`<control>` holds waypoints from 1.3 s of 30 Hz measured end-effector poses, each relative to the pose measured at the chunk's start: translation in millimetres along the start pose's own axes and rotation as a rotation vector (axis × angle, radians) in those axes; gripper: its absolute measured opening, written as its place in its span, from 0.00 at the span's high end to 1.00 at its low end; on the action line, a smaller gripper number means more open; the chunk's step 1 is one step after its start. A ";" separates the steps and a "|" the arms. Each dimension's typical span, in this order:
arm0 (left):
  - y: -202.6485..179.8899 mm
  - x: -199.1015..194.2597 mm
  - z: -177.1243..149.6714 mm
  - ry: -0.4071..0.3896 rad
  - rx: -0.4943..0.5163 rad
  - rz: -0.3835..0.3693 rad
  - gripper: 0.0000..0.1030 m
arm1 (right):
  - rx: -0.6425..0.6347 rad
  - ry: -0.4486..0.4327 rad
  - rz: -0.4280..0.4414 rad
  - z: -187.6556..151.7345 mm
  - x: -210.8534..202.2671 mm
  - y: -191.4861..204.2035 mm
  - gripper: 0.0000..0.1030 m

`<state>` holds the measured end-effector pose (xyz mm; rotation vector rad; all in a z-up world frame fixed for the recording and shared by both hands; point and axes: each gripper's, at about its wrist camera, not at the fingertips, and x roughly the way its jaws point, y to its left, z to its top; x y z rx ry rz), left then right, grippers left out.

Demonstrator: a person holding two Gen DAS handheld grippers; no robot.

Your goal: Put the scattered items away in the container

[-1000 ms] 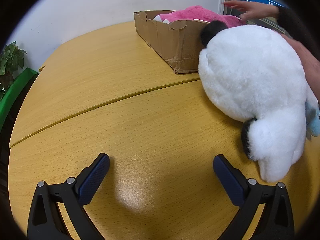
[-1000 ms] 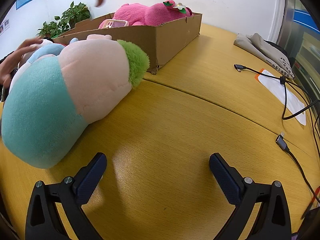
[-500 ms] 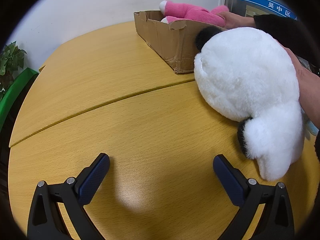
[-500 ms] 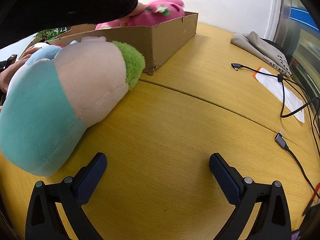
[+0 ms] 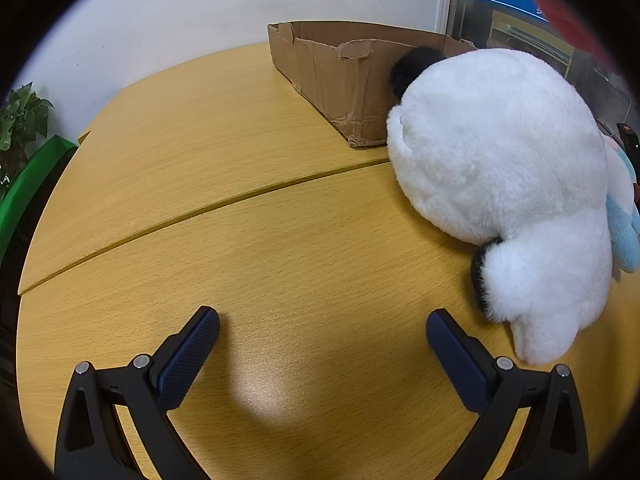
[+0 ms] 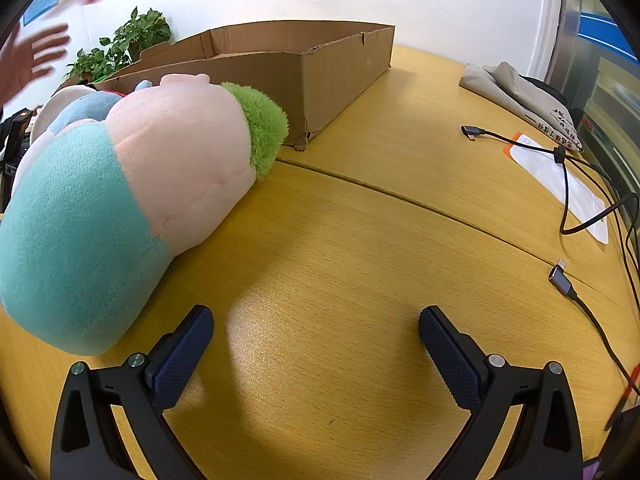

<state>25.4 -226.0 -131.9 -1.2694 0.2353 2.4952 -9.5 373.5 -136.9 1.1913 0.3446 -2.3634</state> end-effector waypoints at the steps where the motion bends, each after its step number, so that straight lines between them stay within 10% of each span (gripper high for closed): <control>1: 0.0 0.0 0.0 0.000 0.000 0.000 0.00 | 0.000 0.000 0.000 0.0 0.1 0.0 0.00; 39: -2.8 -6.6 -11.7 -0.002 -0.210 0.151 0.00 | 0.000 -0.001 0.000 -1.1 0.1 0.2 0.00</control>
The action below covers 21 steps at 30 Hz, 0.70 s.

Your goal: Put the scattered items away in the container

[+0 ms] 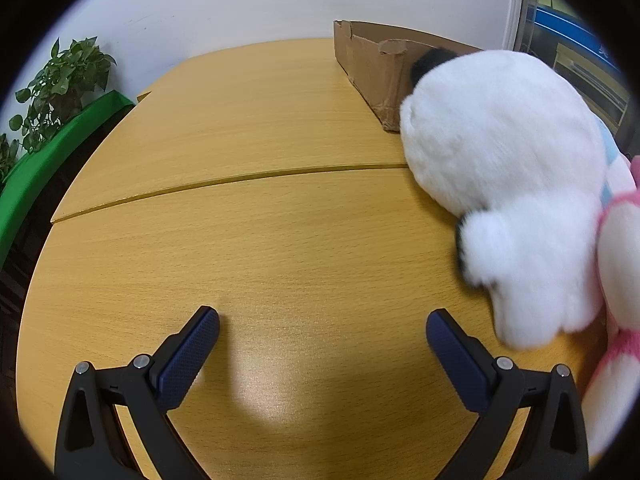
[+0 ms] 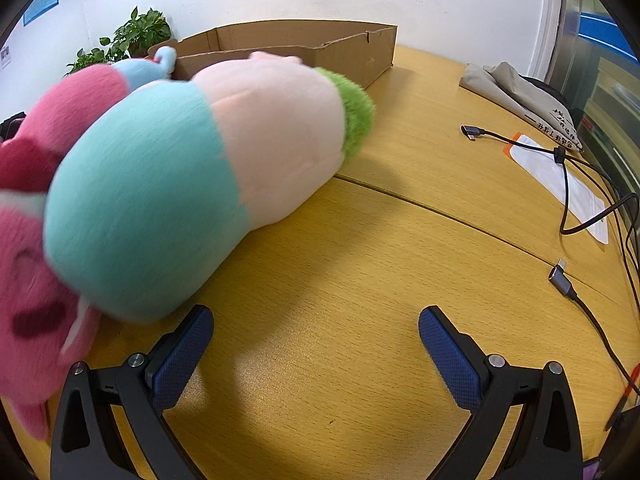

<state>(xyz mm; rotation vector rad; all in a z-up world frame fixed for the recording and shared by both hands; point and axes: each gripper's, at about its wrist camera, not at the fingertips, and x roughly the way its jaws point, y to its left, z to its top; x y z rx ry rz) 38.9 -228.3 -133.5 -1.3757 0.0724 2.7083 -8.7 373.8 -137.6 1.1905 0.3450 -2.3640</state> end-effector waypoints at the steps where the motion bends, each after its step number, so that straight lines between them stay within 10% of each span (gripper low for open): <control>1: 0.0 0.0 -0.1 0.000 0.000 0.000 0.00 | 0.000 0.000 0.000 0.0 0.1 0.0 0.00; 21: -1.7 1.4 4.4 0.000 -0.013 0.010 0.00 | 0.000 0.000 0.000 -0.5 0.1 0.1 0.00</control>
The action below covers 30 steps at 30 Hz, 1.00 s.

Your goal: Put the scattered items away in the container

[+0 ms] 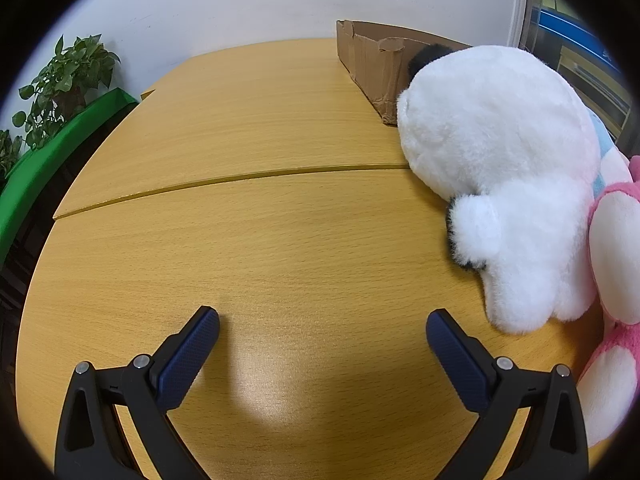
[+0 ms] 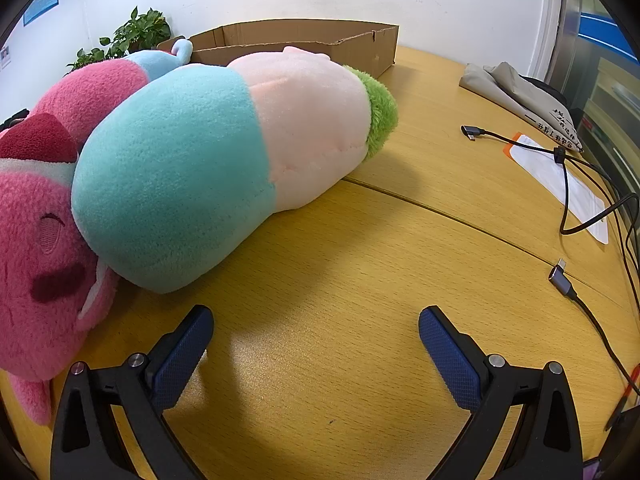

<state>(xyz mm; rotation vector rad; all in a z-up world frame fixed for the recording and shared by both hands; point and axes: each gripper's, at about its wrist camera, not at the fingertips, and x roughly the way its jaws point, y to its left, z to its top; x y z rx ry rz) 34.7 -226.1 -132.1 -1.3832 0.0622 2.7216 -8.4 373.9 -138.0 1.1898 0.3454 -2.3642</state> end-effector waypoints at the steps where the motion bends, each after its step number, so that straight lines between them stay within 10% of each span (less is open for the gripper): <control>1: -0.1 0.1 0.1 0.000 -0.001 0.000 0.00 | 0.000 0.000 0.000 0.0 0.0 0.0 0.00; 11: -6.1 -0.3 3.2 0.019 -0.033 0.007 0.01 | 0.022 0.000 -0.018 1.8 1.5 1.5 0.00; 17: -10.2 -66.8 -16.1 -0.092 -0.186 -0.082 0.01 | 0.067 0.027 -0.024 -7.7 -11.7 14.7 0.00; 24: -85.8 -186.0 -2.5 -0.321 -0.203 0.063 0.01 | 0.166 -0.274 -0.177 -47.2 -159.4 63.1 0.00; 30: -168.2 -165.3 26.8 -0.310 -0.024 -0.148 0.01 | 0.287 -0.359 -0.132 -40.2 -209.2 131.8 0.00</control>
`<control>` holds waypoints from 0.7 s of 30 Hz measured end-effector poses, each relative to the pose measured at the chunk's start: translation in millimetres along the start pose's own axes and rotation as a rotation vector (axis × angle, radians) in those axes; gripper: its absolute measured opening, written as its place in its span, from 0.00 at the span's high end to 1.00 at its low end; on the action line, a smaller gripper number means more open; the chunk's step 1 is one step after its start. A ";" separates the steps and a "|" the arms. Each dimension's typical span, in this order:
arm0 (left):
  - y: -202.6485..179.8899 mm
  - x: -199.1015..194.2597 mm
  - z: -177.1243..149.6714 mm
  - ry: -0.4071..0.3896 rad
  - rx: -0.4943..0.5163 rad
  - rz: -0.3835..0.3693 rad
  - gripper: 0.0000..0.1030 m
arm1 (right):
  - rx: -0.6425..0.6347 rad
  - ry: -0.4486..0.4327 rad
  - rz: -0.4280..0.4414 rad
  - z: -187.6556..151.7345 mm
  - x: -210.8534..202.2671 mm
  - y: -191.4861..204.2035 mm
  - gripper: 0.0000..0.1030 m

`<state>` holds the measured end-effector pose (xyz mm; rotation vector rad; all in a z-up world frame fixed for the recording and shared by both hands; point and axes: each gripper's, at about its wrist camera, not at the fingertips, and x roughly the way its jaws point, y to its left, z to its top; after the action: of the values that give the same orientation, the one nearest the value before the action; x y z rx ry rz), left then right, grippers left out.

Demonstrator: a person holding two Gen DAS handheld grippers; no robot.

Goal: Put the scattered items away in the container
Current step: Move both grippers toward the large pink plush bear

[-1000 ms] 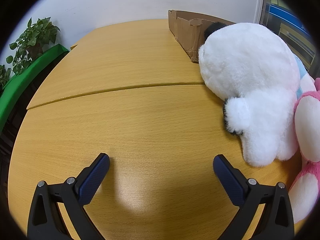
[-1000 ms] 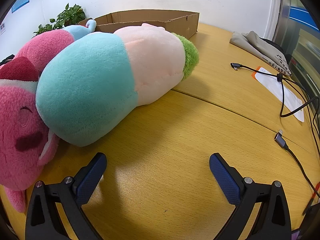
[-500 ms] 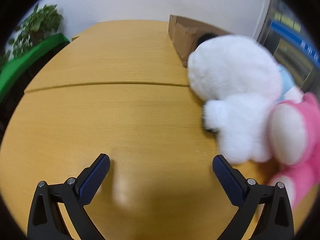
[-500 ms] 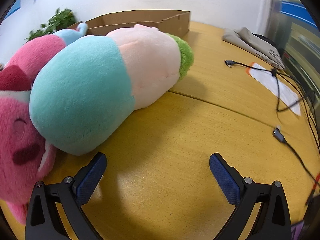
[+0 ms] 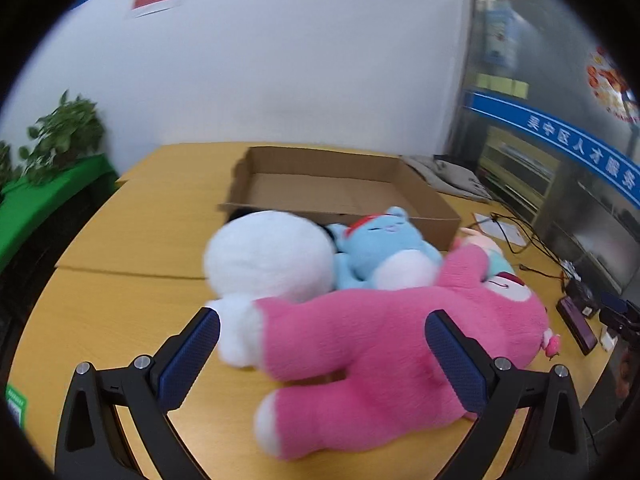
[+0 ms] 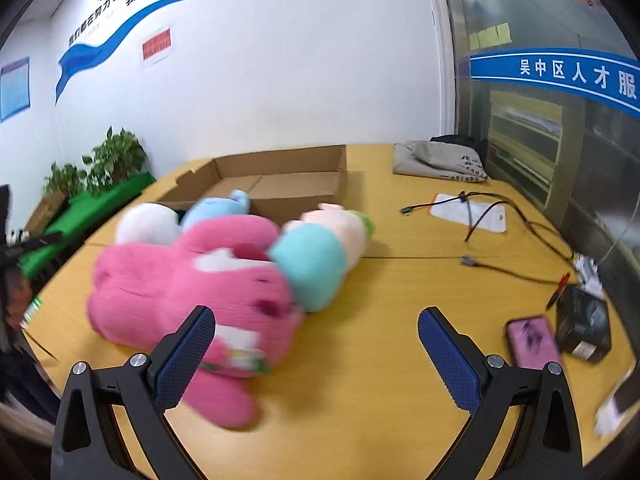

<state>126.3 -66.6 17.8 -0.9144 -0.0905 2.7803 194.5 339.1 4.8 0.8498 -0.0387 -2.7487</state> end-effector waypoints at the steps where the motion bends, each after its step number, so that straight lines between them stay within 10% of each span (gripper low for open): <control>1: -8.5 10.5 0.7 0.023 0.023 -0.022 0.01 | 0.015 0.012 0.002 0.2 2.1 10.7 0.00; 21: -2.3 85.6 -6.5 0.231 -0.047 -0.155 0.00 | 0.111 0.428 0.029 37.4 166.6 34.8 0.00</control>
<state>63.5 -45.7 -36.8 -1.1790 -0.1819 2.5224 49.8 260.7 -52.5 1.4356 -0.1198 -2.4977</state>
